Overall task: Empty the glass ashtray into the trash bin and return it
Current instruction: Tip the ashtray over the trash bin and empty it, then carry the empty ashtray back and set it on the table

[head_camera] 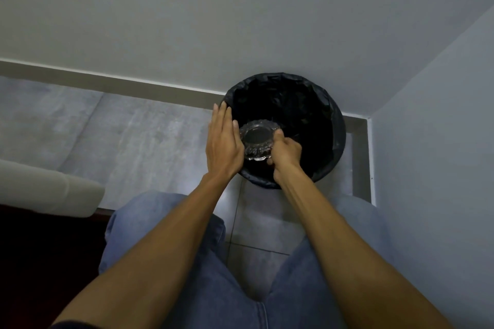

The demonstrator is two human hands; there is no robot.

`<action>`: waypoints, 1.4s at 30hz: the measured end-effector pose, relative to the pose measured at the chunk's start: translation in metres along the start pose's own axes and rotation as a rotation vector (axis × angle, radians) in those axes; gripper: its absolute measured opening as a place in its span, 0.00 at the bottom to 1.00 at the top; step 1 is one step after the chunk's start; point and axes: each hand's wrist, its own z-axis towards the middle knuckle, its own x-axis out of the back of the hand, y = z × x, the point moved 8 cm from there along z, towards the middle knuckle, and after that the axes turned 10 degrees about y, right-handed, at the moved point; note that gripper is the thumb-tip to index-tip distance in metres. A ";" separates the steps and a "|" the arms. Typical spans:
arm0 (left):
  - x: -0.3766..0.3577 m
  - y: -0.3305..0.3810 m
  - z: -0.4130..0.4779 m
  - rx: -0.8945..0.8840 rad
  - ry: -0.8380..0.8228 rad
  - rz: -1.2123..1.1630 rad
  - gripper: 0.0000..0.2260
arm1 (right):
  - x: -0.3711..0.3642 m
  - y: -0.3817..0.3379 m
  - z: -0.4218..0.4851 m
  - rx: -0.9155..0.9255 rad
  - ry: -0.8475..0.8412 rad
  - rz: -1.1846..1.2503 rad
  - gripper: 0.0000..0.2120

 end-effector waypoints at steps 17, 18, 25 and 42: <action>0.005 -0.003 -0.004 0.010 0.030 0.026 0.22 | -0.007 0.006 -0.006 -0.042 -0.015 -0.025 0.18; 0.005 -0.003 -0.005 0.010 0.025 0.030 0.22 | -0.005 0.005 -0.007 -0.036 0.003 -0.019 0.18; 0.005 0.000 -0.003 -0.001 -0.019 0.064 0.22 | -0.005 -0.018 -0.022 0.304 -0.004 -0.298 0.18; -0.016 0.014 0.010 0.836 -0.347 -0.598 0.15 | 0.031 -0.065 -0.088 1.336 -0.046 -0.625 0.13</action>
